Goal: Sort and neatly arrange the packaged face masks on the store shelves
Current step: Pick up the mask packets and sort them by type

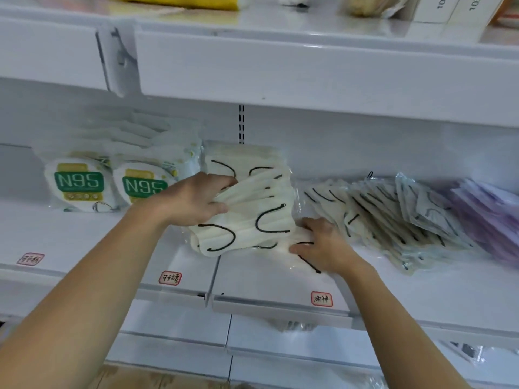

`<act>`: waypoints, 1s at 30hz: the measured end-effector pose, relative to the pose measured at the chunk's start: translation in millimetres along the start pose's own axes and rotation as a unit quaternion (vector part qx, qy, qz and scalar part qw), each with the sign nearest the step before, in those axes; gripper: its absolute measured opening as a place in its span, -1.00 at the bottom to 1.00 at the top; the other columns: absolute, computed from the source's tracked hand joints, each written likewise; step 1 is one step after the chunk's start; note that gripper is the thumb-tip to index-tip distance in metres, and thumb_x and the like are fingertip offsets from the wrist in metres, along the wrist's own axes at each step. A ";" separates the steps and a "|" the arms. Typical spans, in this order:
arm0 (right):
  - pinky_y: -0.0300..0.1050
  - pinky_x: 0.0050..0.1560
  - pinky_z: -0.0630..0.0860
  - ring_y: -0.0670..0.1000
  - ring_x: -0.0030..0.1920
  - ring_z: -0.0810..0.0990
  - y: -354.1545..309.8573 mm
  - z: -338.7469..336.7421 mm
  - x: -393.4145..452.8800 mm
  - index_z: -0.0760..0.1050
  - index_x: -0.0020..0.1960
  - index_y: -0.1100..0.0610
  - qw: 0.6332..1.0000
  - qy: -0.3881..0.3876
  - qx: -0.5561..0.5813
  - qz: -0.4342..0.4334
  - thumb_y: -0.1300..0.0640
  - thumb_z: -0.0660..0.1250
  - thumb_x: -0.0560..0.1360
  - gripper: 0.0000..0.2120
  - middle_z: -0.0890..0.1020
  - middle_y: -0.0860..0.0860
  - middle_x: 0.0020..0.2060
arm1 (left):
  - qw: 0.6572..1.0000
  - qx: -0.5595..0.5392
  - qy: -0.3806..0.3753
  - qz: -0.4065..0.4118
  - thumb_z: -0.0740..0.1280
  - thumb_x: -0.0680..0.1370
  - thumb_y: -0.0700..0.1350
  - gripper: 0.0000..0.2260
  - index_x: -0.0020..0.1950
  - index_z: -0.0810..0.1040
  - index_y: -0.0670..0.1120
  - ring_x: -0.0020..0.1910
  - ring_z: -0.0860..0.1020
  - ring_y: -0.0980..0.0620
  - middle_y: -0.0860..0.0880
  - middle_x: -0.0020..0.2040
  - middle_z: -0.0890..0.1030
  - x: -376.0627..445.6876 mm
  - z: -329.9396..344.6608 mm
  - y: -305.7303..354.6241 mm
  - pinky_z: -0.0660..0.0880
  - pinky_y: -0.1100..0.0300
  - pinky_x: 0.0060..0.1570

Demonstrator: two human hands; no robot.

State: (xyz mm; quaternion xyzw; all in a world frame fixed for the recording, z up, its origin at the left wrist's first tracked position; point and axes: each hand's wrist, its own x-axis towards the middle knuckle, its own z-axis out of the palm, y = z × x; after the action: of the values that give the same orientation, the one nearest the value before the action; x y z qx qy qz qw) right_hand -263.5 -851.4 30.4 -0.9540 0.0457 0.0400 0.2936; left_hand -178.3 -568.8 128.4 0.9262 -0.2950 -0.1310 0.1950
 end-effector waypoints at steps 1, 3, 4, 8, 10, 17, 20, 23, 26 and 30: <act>-0.05 0.02 0.54 0.10 0.04 0.61 -0.4 -4.1 -0.4 0.61 0.12 0.11 1.000 -0.002 -0.016 0.005 -0.07 0.51 0.40 -0.62 0.64 0.06 -0.02 | 1.000 -0.013 0.001 -0.007 0.38 0.63 -0.07 -0.78 0.27 0.52 0.04 0.10 0.63 0.03 0.07 0.10 0.65 0.5 0.6 -8.0 0.56 0.01 0.15; -0.01 -0.12 0.46 0.18 0.01 0.61 0.6 -12.0 -2.5 0.59 -0.04 0.19 0.999 0.023 -0.038 0.017 0.06 0.45 0.49 -0.81 0.63 0.10 -0.10 | 0.997 -0.078 0.012 -0.022 0.41 0.62 -0.07 -0.78 0.27 0.55 0.06 0.11 0.63 0.09 0.12 0.09 0.66 -0.2 3.0 -22.8 0.56 0.07 0.17; 0.00 -0.16 0.42 0.21 0.01 0.61 1.6 -16.6 -4.8 0.57 -0.07 0.18 0.997 0.058 -0.032 0.028 0.08 0.41 0.52 -0.85 0.63 0.10 -0.13 | 0.991 -0.126 0.022 -0.027 0.42 0.61 -0.08 -0.76 0.28 0.57 0.06 0.13 0.63 0.12 0.15 0.11 0.67 -1.7 4.2 -28.0 0.55 0.12 0.17; 0.00 -0.10 0.53 0.16 -0.02 0.67 2.8 -28.5 -12.3 0.59 0.10 0.11 0.951 0.230 0.182 0.102 0.10 0.41 0.54 -0.84 0.70 0.06 -0.06 | 0.942 -0.300 0.106 -0.104 0.49 0.56 -0.07 -0.67 0.31 0.55 0.07 0.17 0.58 0.10 0.16 0.17 0.63 -8.1 16.1 -38.9 0.49 0.19 -0.02; 0.06 -0.05 0.63 0.11 -0.07 0.71 -12.2 -31.4 -22.2 0.62 0.04 0.08 0.878 0.298 0.360 0.101 0.15 0.44 0.53 -0.91 0.74 0.08 -0.06 | 0.904 -0.379 0.132 -0.146 0.51 0.54 -0.11 -0.74 0.19 0.58 0.04 0.06 0.64 0.06 0.09 0.07 0.67 -7.2 31.7 -39.2 0.51 0.20 -0.10; -0.17 -0.14 0.61 -0.03 -0.19 0.72 -87.9 49.9 -21.0 0.63 -0.09 0.05 0.903 0.198 0.367 0.103 0.07 0.53 0.50 -0.91 0.74 -0.05 -0.24 | 0.821 -0.535 0.114 -0.164 0.46 0.56 -0.23 -0.77 0.15 0.59 0.03 -0.07 0.71 0.06 0.02 -0.02 0.73 -4.8 85.8 -23.3 0.63 0.21 -0.16; -0.27 -0.16 0.46 -0.06 -0.18 0.60 -102.4 85.5 -12.7 0.52 -0.10 0.07 0.932 0.235 0.244 0.129 -0.06 0.42 0.55 -0.78 0.65 -0.10 -0.21 | 0.771 -0.606 0.096 -0.171 0.41 0.60 -0.15 -0.79 0.24 0.63 -0.07 -0.03 0.73 -0.09 -0.09 -0.02 0.76 -3.8 93.6 -19.4 0.66 0.03 -0.05; -0.08 -0.10 0.47 0.02 -0.15 0.60 -111.1 93.0 -17.1 0.52 -0.03 0.12 0.940 0.241 0.215 0.106 -0.04 0.30 0.63 -0.78 0.64 -0.03 -0.19 | 0.754 -0.635 0.073 -0.151 0.42 0.61 0.01 -0.74 0.26 0.60 -0.03 0.04 0.73 -0.12 -0.10 0.07 0.75 -7.6 91.8 -21.1 0.64 -0.08 0.08; -0.30 -0.22 0.40 -0.23 -0.28 0.56 -108.9 83.6 -24.4 0.50 -0.07 -0.10 0.935 0.228 0.261 0.076 -0.01 0.27 0.66 -0.87 0.58 -0.20 -0.33 | 0.813 -0.564 0.105 -0.100 0.53 0.51 -0.20 -0.64 0.26 0.56 0.00 0.00 0.73 0.04 -0.02 0.08 0.74 -11.3 96.2 -26.4 0.65 0.13 -0.05; -0.29 0.06 0.50 -0.10 0.12 0.61 -88.4 72.6 -26.5 0.42 0.40 -0.01 0.867 0.328 0.342 0.154 -0.04 0.35 0.62 -0.62 0.58 -0.05 0.21 | 0.759 -0.629 0.120 -0.117 0.51 0.50 -0.28 -0.59 0.29 0.55 0.01 0.06 0.72 -0.03 -0.05 0.09 0.74 -15.7 98.0 -39.2 0.66 0.02 0.02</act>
State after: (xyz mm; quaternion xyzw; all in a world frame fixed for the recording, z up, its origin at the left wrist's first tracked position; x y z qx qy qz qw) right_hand -283.6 -735.9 22.4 -0.7326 0.2964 -0.2492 0.5598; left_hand -206.3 -557.8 26.0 0.6307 -0.0097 -0.1963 0.7507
